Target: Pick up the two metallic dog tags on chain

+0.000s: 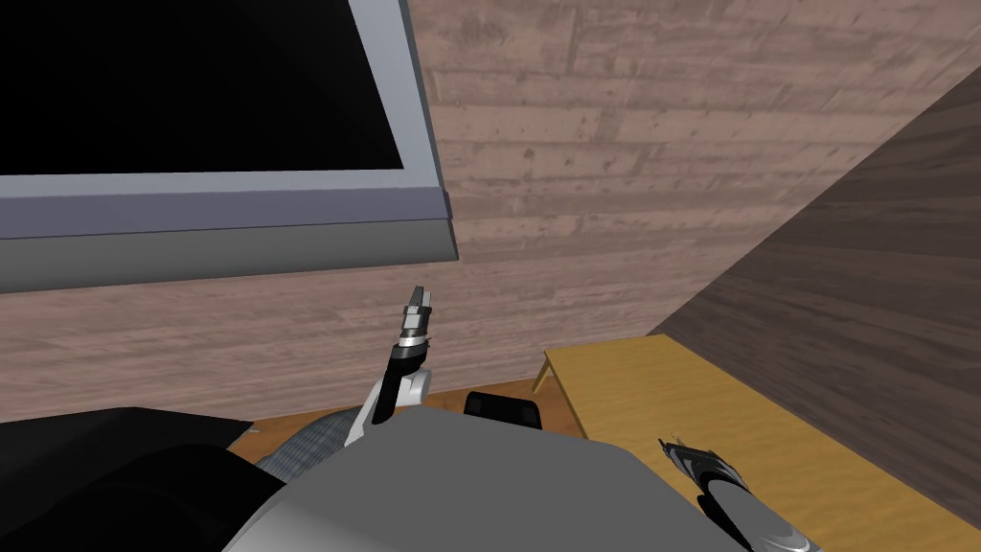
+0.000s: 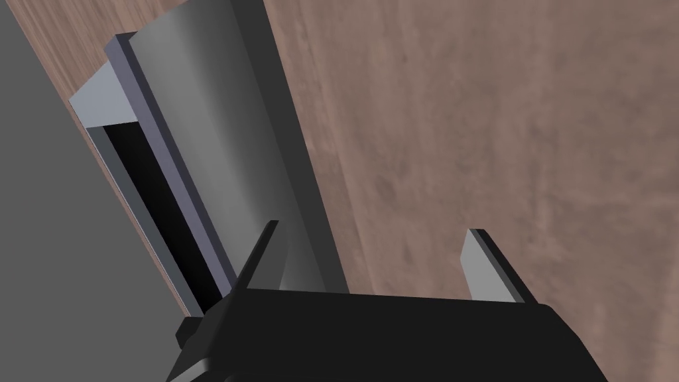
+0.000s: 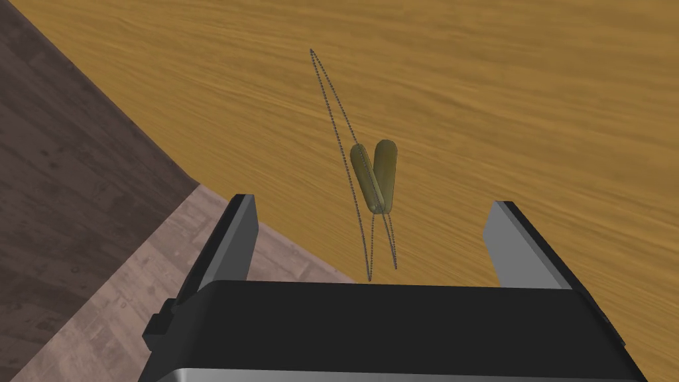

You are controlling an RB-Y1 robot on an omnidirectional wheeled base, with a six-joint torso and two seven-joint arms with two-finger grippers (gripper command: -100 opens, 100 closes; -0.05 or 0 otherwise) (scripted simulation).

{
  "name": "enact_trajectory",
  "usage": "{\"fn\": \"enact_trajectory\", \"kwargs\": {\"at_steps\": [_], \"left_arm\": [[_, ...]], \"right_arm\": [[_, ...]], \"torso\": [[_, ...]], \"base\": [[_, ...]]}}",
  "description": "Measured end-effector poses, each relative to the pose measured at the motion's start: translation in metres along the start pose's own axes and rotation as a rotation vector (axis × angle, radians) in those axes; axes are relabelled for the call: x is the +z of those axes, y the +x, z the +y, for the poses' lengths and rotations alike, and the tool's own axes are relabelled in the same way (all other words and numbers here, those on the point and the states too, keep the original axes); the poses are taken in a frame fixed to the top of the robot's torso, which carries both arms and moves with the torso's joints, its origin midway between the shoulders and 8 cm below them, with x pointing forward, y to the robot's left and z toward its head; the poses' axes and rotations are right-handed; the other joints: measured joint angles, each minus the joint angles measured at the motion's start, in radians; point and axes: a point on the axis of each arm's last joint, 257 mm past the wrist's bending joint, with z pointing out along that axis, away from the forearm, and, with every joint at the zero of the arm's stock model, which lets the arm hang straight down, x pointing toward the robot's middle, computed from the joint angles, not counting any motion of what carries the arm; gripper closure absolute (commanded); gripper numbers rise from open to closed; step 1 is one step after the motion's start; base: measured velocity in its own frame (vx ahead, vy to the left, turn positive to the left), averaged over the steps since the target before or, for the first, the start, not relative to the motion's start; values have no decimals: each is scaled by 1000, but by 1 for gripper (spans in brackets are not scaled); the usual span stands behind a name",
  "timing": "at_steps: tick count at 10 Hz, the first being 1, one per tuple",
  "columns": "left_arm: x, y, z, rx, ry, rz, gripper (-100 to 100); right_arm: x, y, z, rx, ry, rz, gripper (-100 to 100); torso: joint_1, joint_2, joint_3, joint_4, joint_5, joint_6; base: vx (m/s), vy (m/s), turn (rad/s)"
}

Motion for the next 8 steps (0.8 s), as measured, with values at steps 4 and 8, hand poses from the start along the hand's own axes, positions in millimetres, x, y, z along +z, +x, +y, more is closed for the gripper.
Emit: {"fn": "enact_trajectory", "kwargs": {"at_steps": [4, 8], "left_arm": [[0, 0, 0, 0, 0, 0, 0], [0, 0, 0, 0, 0, 0, 0]], "right_arm": [[0, 5, 16, 6, -3, 7, 100], [0, 6, 16, 3, -4, 8, 100]], "torso": [[-11, -5, -3, -1, -5, -1], [-11, -5, -3, -1, -5, -1]], "base": [[7, -35, 10], [0, 0, 0]]}}
